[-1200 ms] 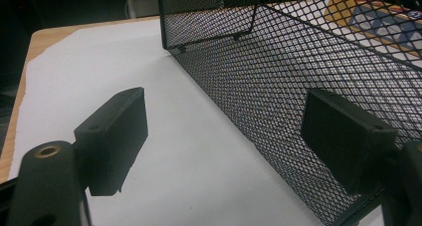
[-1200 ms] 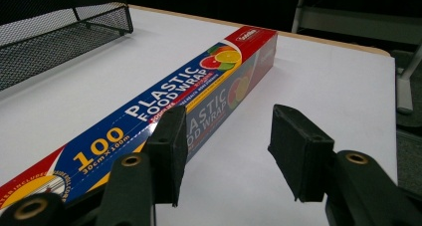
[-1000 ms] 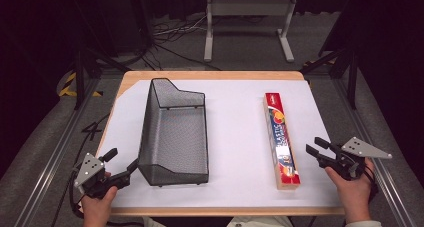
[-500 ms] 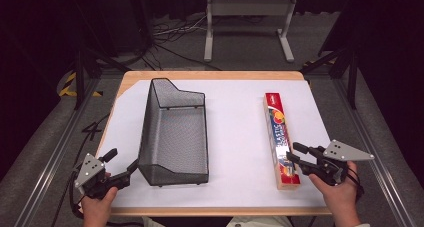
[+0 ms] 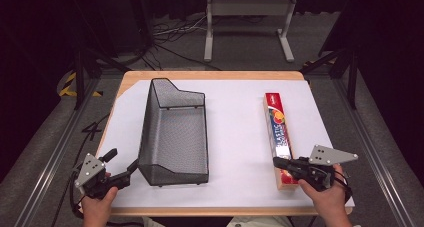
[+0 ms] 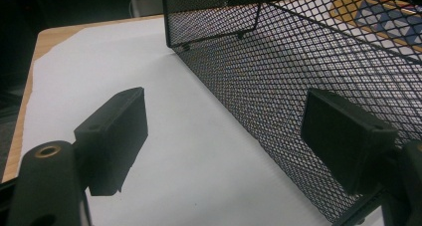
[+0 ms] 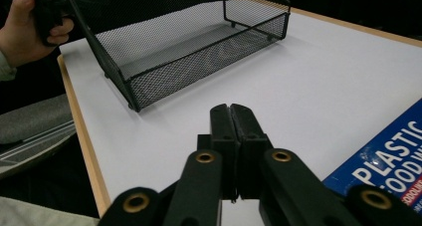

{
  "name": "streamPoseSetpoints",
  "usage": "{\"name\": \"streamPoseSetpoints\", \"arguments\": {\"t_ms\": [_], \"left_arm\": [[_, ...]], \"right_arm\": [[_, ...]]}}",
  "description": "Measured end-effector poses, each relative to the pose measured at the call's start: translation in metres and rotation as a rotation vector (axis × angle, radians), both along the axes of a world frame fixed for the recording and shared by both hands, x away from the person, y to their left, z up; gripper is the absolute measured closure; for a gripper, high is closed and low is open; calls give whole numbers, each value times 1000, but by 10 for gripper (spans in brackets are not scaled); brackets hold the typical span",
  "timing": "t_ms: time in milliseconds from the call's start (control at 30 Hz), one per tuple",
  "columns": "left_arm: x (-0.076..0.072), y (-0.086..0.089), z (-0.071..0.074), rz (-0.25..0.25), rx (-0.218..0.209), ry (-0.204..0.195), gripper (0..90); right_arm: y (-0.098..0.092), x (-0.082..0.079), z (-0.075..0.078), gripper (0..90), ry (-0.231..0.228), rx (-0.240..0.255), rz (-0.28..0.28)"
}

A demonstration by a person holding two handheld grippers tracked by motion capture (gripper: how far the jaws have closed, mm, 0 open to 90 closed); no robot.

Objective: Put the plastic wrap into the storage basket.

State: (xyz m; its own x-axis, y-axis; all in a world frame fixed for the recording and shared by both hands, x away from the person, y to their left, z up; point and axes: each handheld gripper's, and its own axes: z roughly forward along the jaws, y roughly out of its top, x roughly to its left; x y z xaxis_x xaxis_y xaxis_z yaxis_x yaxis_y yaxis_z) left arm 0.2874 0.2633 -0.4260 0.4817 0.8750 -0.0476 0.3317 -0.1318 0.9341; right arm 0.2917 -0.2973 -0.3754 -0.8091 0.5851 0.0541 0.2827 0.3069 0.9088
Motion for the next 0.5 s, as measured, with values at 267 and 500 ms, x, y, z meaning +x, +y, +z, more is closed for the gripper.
{"name": "streamPoseSetpoints", "arguments": {"t_ms": [267,500], "left_arm": [[2,-1,0,1,3,1,194],[5,-1,0,10,1,4,199]], "right_arm": [[4,-1,-5,900,27,-26,10],[9,-5,-16,900,53,-82,7]]}}
